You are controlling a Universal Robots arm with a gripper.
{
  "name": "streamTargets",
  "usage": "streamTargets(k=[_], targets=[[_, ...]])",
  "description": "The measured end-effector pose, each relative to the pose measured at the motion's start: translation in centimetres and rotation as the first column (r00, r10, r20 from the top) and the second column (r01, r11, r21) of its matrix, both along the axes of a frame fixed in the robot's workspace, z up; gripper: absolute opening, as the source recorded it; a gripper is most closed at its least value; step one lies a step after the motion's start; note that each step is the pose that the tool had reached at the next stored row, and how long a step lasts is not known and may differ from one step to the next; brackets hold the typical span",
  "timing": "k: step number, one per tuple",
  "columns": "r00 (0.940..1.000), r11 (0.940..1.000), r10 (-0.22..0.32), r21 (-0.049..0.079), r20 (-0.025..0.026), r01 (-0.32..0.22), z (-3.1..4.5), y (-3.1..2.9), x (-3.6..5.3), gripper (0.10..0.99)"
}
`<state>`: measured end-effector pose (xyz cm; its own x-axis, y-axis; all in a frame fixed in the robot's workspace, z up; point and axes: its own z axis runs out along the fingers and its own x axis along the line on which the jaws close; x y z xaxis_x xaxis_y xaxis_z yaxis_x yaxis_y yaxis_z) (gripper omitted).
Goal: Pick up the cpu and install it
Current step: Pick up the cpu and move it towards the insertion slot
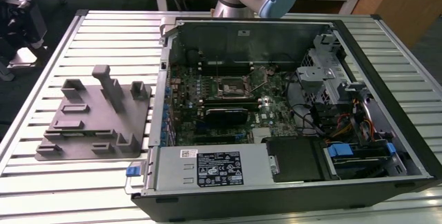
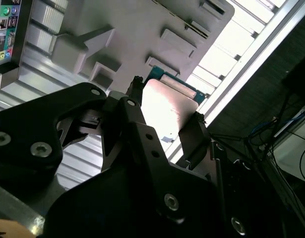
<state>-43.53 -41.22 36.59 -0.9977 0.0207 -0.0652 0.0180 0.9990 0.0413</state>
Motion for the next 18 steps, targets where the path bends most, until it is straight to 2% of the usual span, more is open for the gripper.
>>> streamTargets(k=[18], targets=[[1.0000,1.0000,0.000,0.000,0.0084,0.000,3.08,0.01,0.00,0.541]])
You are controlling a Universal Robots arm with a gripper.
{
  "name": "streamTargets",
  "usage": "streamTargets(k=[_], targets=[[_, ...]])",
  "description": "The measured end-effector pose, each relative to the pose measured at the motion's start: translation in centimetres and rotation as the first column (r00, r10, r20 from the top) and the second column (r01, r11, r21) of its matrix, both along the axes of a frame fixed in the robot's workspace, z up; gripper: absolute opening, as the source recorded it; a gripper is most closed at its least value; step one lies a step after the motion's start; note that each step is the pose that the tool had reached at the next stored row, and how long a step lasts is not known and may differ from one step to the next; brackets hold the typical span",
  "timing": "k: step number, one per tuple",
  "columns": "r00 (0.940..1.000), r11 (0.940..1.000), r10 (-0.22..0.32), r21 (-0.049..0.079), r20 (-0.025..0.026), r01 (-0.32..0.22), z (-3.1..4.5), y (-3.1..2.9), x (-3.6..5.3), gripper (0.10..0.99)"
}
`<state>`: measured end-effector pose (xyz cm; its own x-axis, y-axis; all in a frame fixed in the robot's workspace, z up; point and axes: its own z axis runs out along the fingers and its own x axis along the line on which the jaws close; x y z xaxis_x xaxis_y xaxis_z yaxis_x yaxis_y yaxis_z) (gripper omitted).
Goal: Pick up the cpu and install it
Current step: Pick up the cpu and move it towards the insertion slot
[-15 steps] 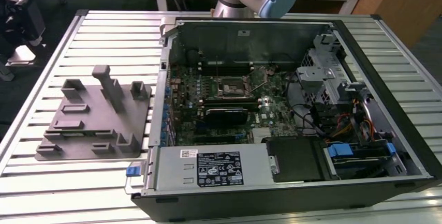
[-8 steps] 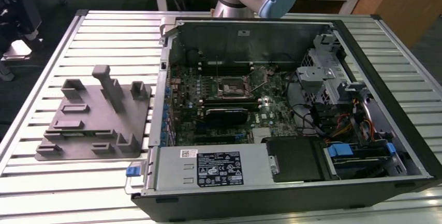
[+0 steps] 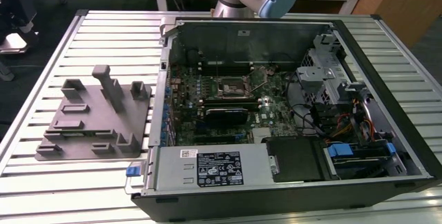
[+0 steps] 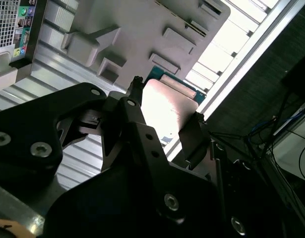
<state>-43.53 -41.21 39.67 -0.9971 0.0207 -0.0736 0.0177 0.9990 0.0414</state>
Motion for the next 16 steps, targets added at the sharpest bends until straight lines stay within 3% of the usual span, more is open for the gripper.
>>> streamTargets(k=[9,16], targets=[[1.0000,1.0000,0.000,0.000,0.0002,0.000,0.14,0.01,0.09,0.541],[1.0000,1.0000,0.000,0.000,0.0004,0.000,0.13,0.00,0.99,0.541]])
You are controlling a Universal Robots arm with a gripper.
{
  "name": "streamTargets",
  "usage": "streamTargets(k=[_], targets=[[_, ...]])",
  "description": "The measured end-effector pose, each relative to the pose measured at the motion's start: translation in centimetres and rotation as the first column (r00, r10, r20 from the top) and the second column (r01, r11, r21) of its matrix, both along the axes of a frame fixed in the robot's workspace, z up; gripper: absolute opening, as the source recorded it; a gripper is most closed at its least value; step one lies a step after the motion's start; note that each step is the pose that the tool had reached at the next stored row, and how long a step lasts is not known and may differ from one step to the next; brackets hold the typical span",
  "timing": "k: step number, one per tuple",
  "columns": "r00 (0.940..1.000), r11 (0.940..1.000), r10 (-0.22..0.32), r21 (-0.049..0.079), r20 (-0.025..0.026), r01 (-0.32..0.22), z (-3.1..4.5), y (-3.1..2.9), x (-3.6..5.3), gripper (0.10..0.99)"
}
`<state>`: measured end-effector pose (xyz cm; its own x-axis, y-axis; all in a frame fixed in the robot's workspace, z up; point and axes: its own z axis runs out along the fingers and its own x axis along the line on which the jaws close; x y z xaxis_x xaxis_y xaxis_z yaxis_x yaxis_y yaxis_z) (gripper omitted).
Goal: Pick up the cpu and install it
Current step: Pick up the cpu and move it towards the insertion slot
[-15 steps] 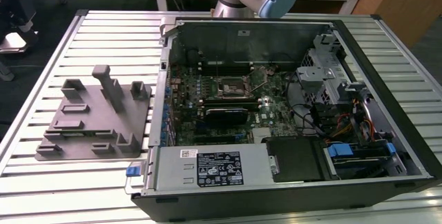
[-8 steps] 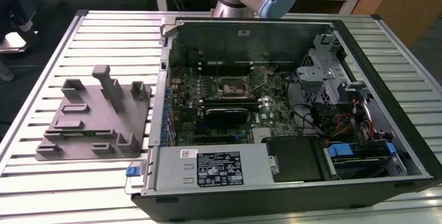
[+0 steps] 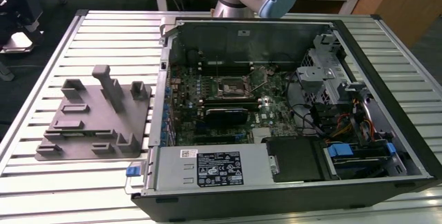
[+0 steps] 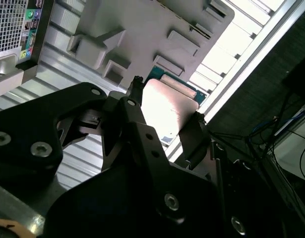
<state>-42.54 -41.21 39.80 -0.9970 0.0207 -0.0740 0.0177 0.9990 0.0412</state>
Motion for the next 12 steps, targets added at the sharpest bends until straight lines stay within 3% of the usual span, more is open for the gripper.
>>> streamTargets(k=[12], targets=[[1.0000,1.0000,0.000,0.000,0.0000,0.000,0.00,0.00,2.06,0.541]])
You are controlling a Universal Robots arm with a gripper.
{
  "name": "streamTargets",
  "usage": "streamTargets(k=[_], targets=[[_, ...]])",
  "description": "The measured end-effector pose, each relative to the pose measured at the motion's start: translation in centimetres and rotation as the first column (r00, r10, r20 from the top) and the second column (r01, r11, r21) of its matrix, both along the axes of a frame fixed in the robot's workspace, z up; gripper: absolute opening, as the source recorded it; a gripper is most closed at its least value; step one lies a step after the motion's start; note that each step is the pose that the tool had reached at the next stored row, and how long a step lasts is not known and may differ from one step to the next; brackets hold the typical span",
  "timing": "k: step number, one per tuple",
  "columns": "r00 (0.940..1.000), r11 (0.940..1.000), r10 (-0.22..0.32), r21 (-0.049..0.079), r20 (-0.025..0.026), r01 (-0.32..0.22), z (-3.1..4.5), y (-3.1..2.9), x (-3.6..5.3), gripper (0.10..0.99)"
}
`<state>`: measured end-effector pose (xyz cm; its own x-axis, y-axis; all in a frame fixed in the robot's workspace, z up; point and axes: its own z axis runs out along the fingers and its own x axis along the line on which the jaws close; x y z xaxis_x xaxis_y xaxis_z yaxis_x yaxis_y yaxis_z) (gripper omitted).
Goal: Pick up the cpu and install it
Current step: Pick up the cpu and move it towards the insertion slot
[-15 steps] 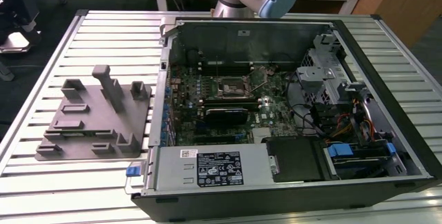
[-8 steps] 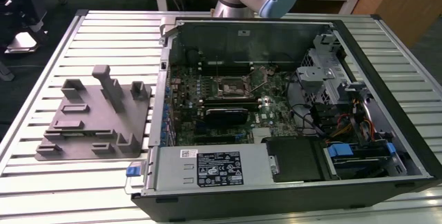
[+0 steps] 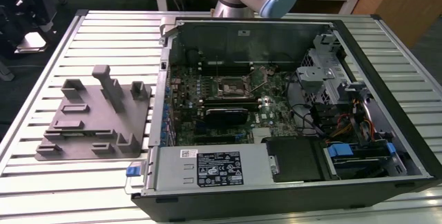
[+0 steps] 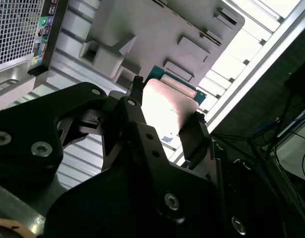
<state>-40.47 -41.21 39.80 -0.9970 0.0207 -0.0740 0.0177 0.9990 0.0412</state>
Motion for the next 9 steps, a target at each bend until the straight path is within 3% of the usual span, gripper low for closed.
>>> streamTargets(k=[9], targets=[[1.0000,1.0000,0.000,0.000,0.0000,0.000,0.00,0.00,1.34,0.541]])
